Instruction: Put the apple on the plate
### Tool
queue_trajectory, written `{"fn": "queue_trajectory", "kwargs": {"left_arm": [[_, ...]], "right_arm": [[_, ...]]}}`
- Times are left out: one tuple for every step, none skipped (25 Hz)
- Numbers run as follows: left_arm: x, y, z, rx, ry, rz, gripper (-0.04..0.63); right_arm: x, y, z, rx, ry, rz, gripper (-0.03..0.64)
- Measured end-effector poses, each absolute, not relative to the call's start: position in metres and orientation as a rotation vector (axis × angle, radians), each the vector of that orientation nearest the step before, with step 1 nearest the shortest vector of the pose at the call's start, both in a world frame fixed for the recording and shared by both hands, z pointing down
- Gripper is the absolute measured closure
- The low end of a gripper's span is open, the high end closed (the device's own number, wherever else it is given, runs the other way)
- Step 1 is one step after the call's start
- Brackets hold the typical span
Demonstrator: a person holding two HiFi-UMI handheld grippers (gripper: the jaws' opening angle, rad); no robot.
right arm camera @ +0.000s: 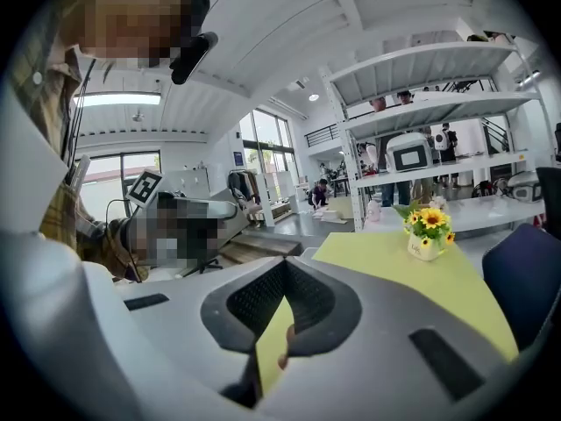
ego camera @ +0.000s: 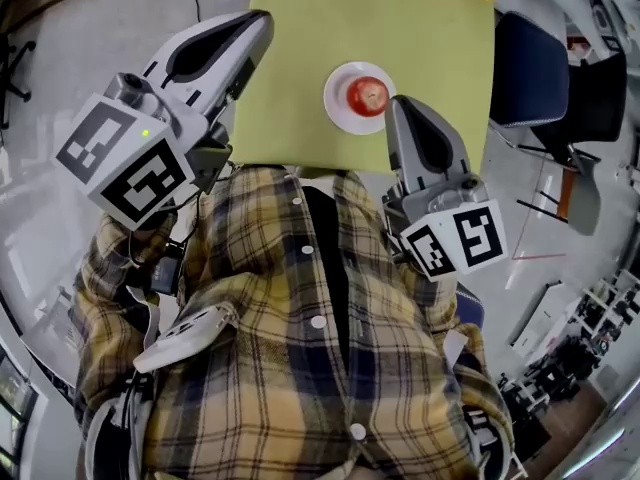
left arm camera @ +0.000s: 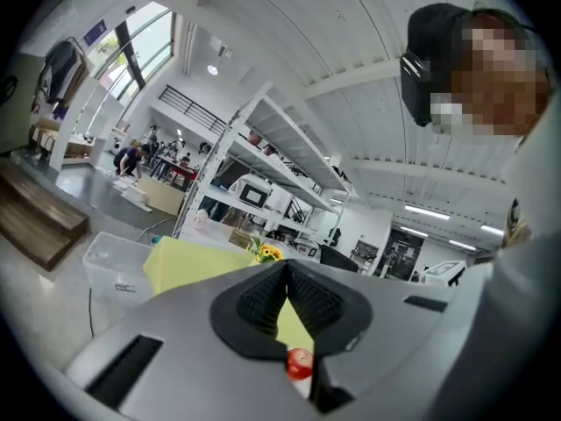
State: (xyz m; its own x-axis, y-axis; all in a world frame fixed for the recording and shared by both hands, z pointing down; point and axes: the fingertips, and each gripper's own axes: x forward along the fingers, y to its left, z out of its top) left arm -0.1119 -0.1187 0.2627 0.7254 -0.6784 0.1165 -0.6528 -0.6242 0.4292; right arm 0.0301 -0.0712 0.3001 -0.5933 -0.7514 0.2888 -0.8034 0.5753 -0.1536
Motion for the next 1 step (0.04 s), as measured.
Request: {"fn": "queue_trajectory", "kwargs": {"left_arm": [[-0.1147,-0.1183,0.2662,2.470,-1.011,-0.086,0.588]], "right_arm": [[0.0292,-0.0695,0.3033,1.307,-2.613,0.403,0.620]]}}
